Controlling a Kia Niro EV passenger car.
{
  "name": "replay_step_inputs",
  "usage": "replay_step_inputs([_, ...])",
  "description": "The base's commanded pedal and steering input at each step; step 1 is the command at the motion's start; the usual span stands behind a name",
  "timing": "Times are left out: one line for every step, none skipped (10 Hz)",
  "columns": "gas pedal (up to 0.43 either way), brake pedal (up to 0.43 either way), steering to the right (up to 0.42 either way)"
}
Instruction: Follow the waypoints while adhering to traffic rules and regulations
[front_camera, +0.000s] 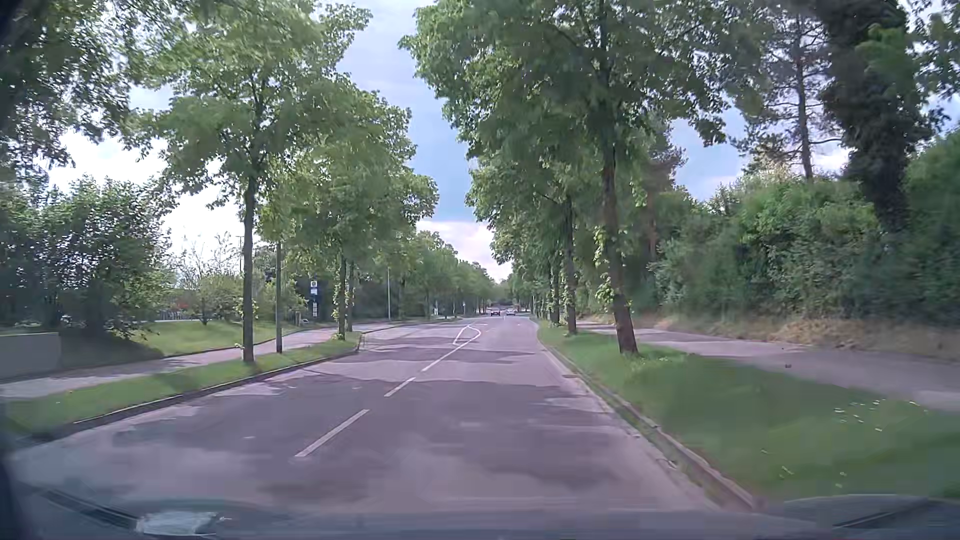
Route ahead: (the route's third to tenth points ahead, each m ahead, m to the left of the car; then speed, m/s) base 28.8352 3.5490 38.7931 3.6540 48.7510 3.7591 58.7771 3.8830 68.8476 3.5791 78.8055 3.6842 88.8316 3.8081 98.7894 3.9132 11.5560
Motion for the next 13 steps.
replay_step_inputs([0.0, 0.018, -0.01])
replay_step_inputs([0.0, 0.018, -0.012])
replay_step_inputs([0.0, 0.018, -0.012])
replay_step_inputs([0.0, 0.018, -0.008])
replay_step_inputs([0.0, 0.018, -0.003])
replay_step_inputs([0.0, 0.018, -0.002])
replay_step_inputs([0.008, 0.018, -0.002])
replay_step_inputs([0.008, 0.018, -0.002])
replay_step_inputs([0.008, 0.018, -0.002])
replay_step_inputs([0.008, 0.018, -0.001])
replay_step_inputs([0.008, 0.018, -0.001])
replay_step_inputs([0.008, 0.018, 0.0])
replay_step_inputs([0.0, 0.018, 0.001])
